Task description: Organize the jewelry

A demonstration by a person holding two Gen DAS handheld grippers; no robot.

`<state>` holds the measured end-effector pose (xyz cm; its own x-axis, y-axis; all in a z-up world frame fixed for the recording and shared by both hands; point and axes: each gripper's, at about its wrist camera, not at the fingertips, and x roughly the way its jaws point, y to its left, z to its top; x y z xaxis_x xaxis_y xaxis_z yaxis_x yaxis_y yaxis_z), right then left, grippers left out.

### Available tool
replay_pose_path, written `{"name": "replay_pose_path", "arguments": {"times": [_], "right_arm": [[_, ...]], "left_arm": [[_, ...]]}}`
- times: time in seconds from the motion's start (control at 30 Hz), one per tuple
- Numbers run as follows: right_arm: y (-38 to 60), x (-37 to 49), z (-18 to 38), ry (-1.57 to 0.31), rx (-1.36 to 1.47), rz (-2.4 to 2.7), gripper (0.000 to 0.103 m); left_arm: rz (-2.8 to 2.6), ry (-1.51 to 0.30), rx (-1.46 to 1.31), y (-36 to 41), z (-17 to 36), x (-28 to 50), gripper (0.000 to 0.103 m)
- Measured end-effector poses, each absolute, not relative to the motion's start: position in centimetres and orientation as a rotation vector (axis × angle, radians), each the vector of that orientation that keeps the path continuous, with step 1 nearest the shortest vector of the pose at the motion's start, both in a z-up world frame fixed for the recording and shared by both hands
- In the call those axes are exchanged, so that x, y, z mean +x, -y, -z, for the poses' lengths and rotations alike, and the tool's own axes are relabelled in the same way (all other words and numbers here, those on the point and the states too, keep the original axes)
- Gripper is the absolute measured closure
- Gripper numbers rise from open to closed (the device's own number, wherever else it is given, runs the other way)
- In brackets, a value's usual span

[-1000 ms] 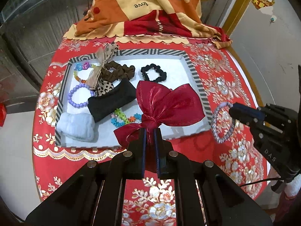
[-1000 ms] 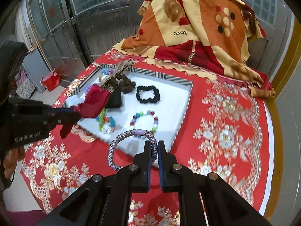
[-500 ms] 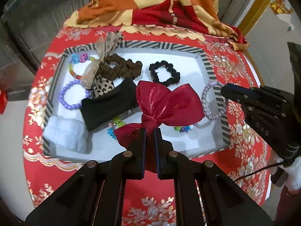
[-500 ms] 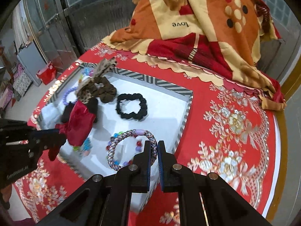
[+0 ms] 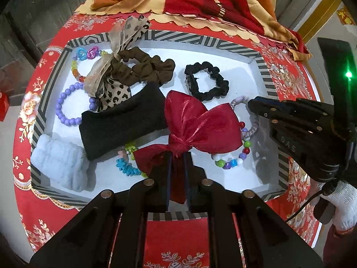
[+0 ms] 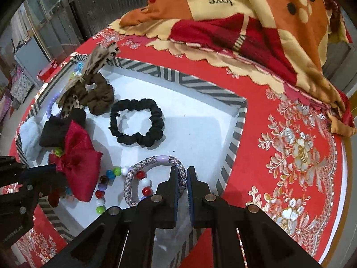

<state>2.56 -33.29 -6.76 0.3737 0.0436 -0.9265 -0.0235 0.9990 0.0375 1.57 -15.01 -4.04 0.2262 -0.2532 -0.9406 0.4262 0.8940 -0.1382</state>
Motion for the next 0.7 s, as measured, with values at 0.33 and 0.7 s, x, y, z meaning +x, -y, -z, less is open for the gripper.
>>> {"name": "replay_pose_path", "arguments": {"times": [0.33, 0.7], "right_arm": [[32.8, -1.7, 2.7, -1.058, 0.160, -0.055, 0.065], [29.5, -7.3, -0.4, -0.963, 0.272, 0.030, 0.065]], "left_arm": [[0.420, -1.206, 0.150, 13.2, 2.2, 0.4, 0.062], [0.350, -1.128, 0.128, 10.2, -0.4, -1.3, 0.062]]}}
